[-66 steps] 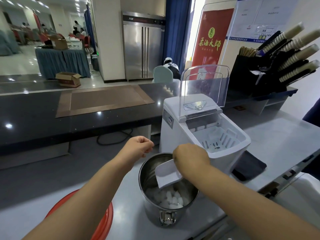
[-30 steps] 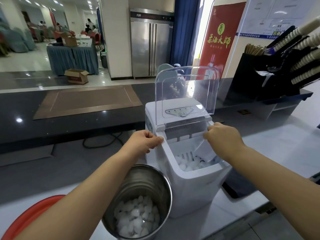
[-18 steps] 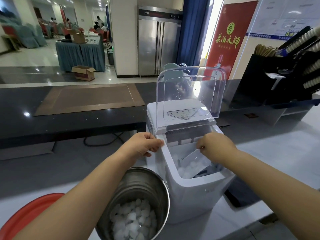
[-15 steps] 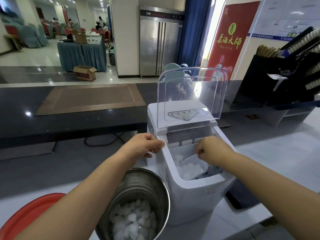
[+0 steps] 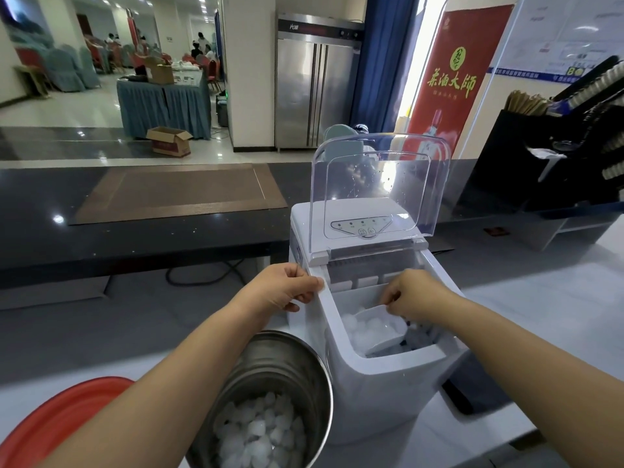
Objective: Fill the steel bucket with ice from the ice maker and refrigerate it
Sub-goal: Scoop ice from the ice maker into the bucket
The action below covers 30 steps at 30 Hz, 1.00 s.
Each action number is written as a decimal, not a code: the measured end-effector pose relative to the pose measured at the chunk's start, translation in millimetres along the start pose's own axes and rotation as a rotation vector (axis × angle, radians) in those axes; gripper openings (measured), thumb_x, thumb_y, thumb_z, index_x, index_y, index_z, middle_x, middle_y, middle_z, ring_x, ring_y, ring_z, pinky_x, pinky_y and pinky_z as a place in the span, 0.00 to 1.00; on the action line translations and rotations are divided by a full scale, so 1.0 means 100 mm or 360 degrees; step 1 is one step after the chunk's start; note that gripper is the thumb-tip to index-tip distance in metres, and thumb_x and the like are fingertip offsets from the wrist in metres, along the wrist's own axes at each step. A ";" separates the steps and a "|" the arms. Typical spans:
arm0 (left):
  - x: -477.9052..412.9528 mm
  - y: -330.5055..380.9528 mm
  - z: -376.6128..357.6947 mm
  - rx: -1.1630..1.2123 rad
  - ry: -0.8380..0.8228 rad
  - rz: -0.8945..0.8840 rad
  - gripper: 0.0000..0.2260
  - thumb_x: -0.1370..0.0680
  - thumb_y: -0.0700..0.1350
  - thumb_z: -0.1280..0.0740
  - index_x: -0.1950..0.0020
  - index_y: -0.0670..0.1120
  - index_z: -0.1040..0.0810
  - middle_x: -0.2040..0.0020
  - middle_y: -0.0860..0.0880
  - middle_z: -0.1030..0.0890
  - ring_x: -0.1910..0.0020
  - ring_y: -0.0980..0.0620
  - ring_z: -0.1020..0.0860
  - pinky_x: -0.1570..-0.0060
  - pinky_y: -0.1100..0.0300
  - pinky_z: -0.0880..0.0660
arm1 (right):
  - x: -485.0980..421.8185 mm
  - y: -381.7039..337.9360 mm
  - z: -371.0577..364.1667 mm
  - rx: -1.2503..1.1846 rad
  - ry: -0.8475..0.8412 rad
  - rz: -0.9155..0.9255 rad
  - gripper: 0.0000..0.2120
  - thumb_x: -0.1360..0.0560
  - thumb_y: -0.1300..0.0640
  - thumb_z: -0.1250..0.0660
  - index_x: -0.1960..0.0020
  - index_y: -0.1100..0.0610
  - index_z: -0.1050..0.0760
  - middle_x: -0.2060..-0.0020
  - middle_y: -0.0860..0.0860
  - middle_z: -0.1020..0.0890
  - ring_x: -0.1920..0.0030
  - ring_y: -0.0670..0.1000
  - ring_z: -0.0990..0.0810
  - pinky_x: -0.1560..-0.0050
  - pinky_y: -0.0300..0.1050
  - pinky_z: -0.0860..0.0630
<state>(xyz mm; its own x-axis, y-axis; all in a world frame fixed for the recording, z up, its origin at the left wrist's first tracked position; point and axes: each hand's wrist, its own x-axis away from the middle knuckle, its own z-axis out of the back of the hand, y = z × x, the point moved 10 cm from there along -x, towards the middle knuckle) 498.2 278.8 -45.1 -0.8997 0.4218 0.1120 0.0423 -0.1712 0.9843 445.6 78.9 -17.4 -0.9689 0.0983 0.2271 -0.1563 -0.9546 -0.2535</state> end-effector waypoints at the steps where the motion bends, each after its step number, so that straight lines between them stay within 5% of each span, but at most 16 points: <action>1: 0.00 0.00 0.00 -0.0007 -0.0002 0.0000 0.10 0.31 0.48 0.26 0.67 0.48 0.25 0.70 0.50 0.19 0.71 0.58 0.22 0.68 0.62 0.26 | 0.01 0.00 0.03 -0.0033 0.0018 0.0000 0.11 0.30 0.65 0.35 0.59 0.54 0.16 0.70 0.41 0.22 0.65 0.47 0.23 0.64 0.37 0.25; 5: 0.01 0.02 0.00 -0.0007 0.0004 -0.0001 0.10 0.31 0.47 0.26 0.66 0.47 0.26 0.69 0.50 0.19 0.71 0.58 0.23 0.69 0.64 0.26 | 0.05 0.00 0.10 -0.0247 0.0048 -0.0033 0.10 0.29 0.66 0.34 0.58 0.55 0.16 0.73 0.39 0.25 0.71 0.42 0.27 0.71 0.31 0.32; 11: 0.04 0.04 0.00 -0.0003 0.0015 -0.0005 0.10 0.30 0.46 0.27 0.65 0.46 0.25 0.70 0.51 0.19 0.71 0.58 0.23 0.68 0.64 0.26 | 0.11 0.03 0.05 -0.0349 0.0023 -0.0109 0.11 0.29 0.65 0.34 0.64 0.51 0.18 0.82 0.38 0.25 0.72 0.46 0.26 0.66 0.37 0.27; 17: 0.07 0.04 -0.01 0.0022 0.0008 0.0004 0.10 0.29 0.46 0.27 0.65 0.46 0.26 0.70 0.50 0.19 0.71 0.57 0.23 0.66 0.62 0.26 | 0.19 0.07 0.13 -0.0453 0.0097 -0.0188 0.18 0.30 0.67 0.36 0.71 0.48 0.23 0.84 0.38 0.27 0.75 0.44 0.28 0.73 0.33 0.31; 25: 0.08 0.03 -0.03 0.0031 -0.0021 0.0013 0.09 0.29 0.47 0.27 0.65 0.46 0.25 0.71 0.52 0.19 0.71 0.58 0.23 0.66 0.61 0.26 | 0.35 0.22 0.28 -0.0629 0.0282 -0.0328 0.15 0.31 0.68 0.34 0.70 0.51 0.21 0.82 0.42 0.25 0.76 0.47 0.27 0.68 0.36 0.29; 30: 0.09 0.02 -0.03 0.0010 -0.0013 0.0015 0.10 0.28 0.48 0.27 0.65 0.47 0.25 0.71 0.53 0.19 0.71 0.59 0.22 0.67 0.62 0.27 | 0.50 0.19 0.37 -0.0726 0.0355 -0.0360 0.14 0.30 0.68 0.32 0.68 0.52 0.19 0.82 0.43 0.24 0.78 0.45 0.28 0.75 0.34 0.31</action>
<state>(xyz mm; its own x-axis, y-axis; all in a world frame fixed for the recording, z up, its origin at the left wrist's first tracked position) 488.9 279.9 -42.4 -0.8957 0.4274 0.1222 0.0533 -0.1696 0.9841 400.8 55.0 24.2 -0.9108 0.3913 0.1313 -0.3846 -0.6891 -0.6141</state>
